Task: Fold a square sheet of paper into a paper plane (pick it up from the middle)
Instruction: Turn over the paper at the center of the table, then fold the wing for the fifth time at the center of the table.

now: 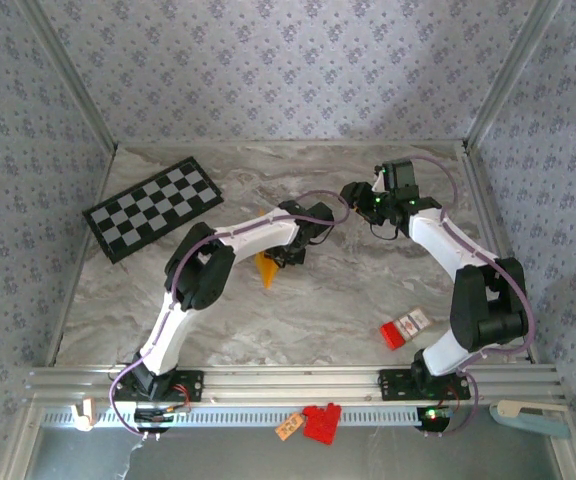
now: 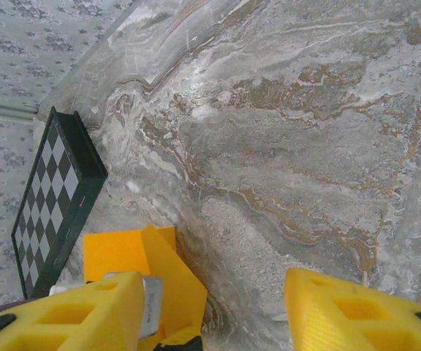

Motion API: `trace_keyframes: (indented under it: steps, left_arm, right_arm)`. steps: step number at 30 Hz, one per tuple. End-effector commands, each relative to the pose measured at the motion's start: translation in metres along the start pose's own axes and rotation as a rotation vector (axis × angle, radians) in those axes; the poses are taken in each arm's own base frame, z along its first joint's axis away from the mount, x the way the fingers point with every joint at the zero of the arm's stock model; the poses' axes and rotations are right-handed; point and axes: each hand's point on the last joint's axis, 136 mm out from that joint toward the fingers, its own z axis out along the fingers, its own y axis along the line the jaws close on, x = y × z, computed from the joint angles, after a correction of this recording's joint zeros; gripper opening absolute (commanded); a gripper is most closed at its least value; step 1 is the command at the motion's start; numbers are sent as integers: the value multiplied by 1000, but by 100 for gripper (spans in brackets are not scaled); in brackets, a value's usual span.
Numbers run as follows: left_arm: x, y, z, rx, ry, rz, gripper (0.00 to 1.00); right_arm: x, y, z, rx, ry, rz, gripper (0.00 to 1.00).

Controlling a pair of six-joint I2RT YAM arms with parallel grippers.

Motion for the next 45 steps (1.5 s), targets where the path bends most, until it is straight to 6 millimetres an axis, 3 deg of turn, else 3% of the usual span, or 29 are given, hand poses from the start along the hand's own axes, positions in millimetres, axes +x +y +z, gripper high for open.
trace_keyframes:
  steps: [1, 9, 15, 20, 24, 25, 29, 33, 37, 40, 45]
  left_arm:
    - [-3, -2, -10, 26, -2, -19, 34]
    - [-3, 1, -8, -11, -3, 5, 29]
    - [-16, -1, -53, 115, -59, -10, 36]
    - [-13, -2, -92, 258, -68, -48, 40]
    - [-15, 18, -121, 317, -103, -98, 43]
    - [-17, 27, -128, 329, -113, -123, 44]
    - [-22, 69, -139, 366, -154, -250, 52]
    - [-21, 119, -127, 365, -184, -409, 62]
    - [-3, 163, -102, 341, -163, -559, 70]
    - [9, 184, -84, 357, -144, -657, 73]
    - [29, 201, -58, 407, -98, -773, 77]
  right_arm:
    - [1, -5, 1, 6, 1, 21, 55]
    - [0, -6, -1, 11, -5, 22, 55]
    - [-2, -15, -3, 54, -8, 34, 55]
    - [0, -25, -2, 117, 15, 46, 56]
    - [16, -36, 7, 204, 84, 33, 56]
    - [15, -26, 9, 210, 89, 10, 56]
    - [45, -10, 29, 273, 179, -52, 57]
    - [82, 16, 54, 310, 252, -114, 58]
    - [116, 31, 74, 365, 307, -137, 58]
    - [134, 38, 86, 413, 321, -160, 58]
    - [155, 42, 101, 500, 353, -189, 57]
